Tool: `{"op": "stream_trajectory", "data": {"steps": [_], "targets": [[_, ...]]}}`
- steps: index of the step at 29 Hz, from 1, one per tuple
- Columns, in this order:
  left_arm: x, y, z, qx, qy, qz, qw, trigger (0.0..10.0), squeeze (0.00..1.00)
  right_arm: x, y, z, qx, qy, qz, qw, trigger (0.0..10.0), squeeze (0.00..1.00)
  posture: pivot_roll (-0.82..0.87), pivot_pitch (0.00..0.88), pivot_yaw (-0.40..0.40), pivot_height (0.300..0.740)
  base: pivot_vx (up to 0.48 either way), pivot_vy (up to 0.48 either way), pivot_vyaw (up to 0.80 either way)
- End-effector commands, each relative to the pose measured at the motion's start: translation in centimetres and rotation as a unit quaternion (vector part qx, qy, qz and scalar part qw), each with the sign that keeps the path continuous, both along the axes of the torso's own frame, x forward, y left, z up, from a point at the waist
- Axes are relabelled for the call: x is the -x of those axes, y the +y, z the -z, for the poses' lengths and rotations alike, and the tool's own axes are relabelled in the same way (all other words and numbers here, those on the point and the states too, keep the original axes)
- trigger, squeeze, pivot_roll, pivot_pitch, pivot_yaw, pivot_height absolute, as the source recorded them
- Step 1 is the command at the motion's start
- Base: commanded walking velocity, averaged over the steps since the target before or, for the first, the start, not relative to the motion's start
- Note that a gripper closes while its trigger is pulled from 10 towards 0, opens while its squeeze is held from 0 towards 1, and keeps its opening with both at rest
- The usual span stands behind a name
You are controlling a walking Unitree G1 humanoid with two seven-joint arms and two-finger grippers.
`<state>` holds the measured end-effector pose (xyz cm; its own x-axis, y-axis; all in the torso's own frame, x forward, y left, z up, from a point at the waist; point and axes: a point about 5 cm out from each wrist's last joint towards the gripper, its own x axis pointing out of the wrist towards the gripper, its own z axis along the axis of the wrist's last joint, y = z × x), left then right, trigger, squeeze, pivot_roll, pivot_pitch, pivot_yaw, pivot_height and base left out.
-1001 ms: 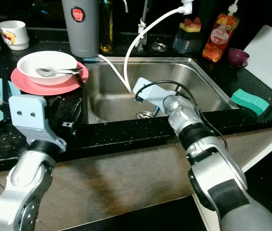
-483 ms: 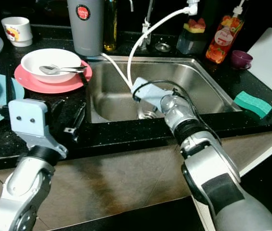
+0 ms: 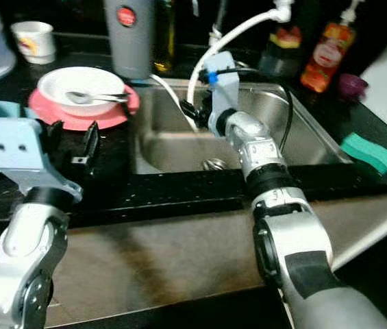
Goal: Kitchen organization
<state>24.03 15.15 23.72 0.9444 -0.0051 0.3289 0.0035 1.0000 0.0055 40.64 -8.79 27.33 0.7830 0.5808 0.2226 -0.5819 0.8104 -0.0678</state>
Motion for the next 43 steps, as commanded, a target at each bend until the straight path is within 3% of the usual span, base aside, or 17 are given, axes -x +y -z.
{"op": "stream_trajectory", "data": {"steps": [1,4,6,11,18,20,23,25,28,29,33,35,39,40,42,43], "targets": [[0.1,-0.5,0.8,-0.004,0.019,0.008,1.0,10.0,0.0,0.3,-0.3,0.2,-0.03,-0.003,-0.012,0.999,10.0,0.0,0.18,0.0,-0.129,0.74,0.0,0.0,0.73],[0.2,-0.7,1.0,-0.009,0.022,0.013,1.0,10.0,0.0,0.7,0.1,0.1,-0.046,-0.014,-0.037,0.998,10.0,0.0,0.18,0.0,-0.131,0.74,0.0,0.0,0.73],[0.2,-0.4,0.9,-0.018,0.021,0.009,1.0,10.0,0.0,1.2,0.5,-0.3,-0.088,-0.017,-0.078,0.993,10.0,0.0,0.18,0.0,-0.133,0.74,0.0,0.0,0.73],[0.0,0.4,0.6,-0.042,0.014,-0.007,0.999,10.0,0.0,2.1,1.0,-0.5,-0.14,-0.018,-0.136,0.981,10.0,0.0,0.19,0.0,-0.137,0.74,0.0,0.0,0.73],[-0.4,1.6,-0.3,-0.074,0.0,-0.018,0.997,10.0,0.0,3.0,1.8,0.1,-0.142,-0.014,-0.17,0.975,10.0,0.0,0.19,0.0,-0.136,0.74,0.0,0.0,0.27],[-0.5,2.0,-1.0,-0.117,-0.006,-0.002,0.993,10.0,0.0,3.4,2.1,0.4,-0.144,-0.014,-0.184,0.972,10.0,0.0,0.19,0.0,-0.134,0.74,0.0,0.0,0.0],[-0.7,2.8,-2.7,-0.225,-0.015,0.032,0.974,10.0,0.0,4.1,2.3,0.7,-0.143,-0.013,-0.215,0.966,10.0,0.0,0.19,0.0,-0.133,0.74,0.0,0.0,0.0],[-0.8,3.2,-3.1,-0.237,-0.018,0.03,0.971,10.0,0.0,4.3,2.3,0.8,-0.14,-0.013,-0.225,0.964,10.0,0.0,0.19,0.0,-0.133,0.74,0.0,0.0,0.0],[-0.8,4.3,-4.6,-0.298,-0.024,0.038,0.954,10.0,0.0,5.6,2.5,1.4,-0.121,-0.018,-0.273,0.954,10.0,0.0,0.19,0.0,-0.128,0.74,0.0,0.0,0.0],[-0.8,4.6,-5.2,-0.34,-0.022,0.042,0.939,10.0,0.0,6.2,2.4,1.6,-0.119,-0.019,-0.29,0.949,10.0,0.0,0.19,0.0,-0.128,0.74,0.0,0.0,0.0],[-0.8,5.7,-5.7,-0.431,-0.001,0.056,0.9,10.0,0.0,6.7,1.8,2.0,-0.124,-0.013,-0.3,0.946,10.0,0.0,0.18,0.0,-0.125,0.74,0.0,0.0,0.0],[-0.8,5.8,-5.7,-0.438,0.002,0.057,0.897,10.0,0.0,6.8,1.8,2.0,-0.125,-0.012,-0.3,0.946,10.0,0.0,0.18,0.0,-0.125,0.74,0.0,0.0,0.0],[-1.2,7.3,-6.7,-0.528,0.028,0.064,0.846,10.0,0.0,6.8,1.6,2.6,-0.115,-0.002,-0.292,0.949,10.0,0.0,0.19,0.0,-0.127,0.74,0.0,0.0,0.0],[-1.4,7.9,-7.2,-0.542,0.034,0.064,0.837,10.0,0.0,6.9,1.7,2.8,-0.111,-0.001,-0.294,0.949,10.0,0.0,0.19,0.0,-0.123,0.74,0.0,0.0,0.0],[-1.5,8.3,-7.5,-0.55,0.038,0.064,0.832,10.0,0.0,6.9,1.7,2.9,-0.108,0.0,-0.295,0.949,10.0,0.0,0.19,0.0,-0.123,0.74,0.0,0.0,0.0],[-1.5,9.6,-7.9,-0.565,0.074,0.085,0.817,10.0,0.24,7.3,1.8,2.9,-0.1,0.001,-0.299,0.949,10.0,0.0,0.19,0.0,-0.114,0.74,0.0,0.0,0.0]]}}
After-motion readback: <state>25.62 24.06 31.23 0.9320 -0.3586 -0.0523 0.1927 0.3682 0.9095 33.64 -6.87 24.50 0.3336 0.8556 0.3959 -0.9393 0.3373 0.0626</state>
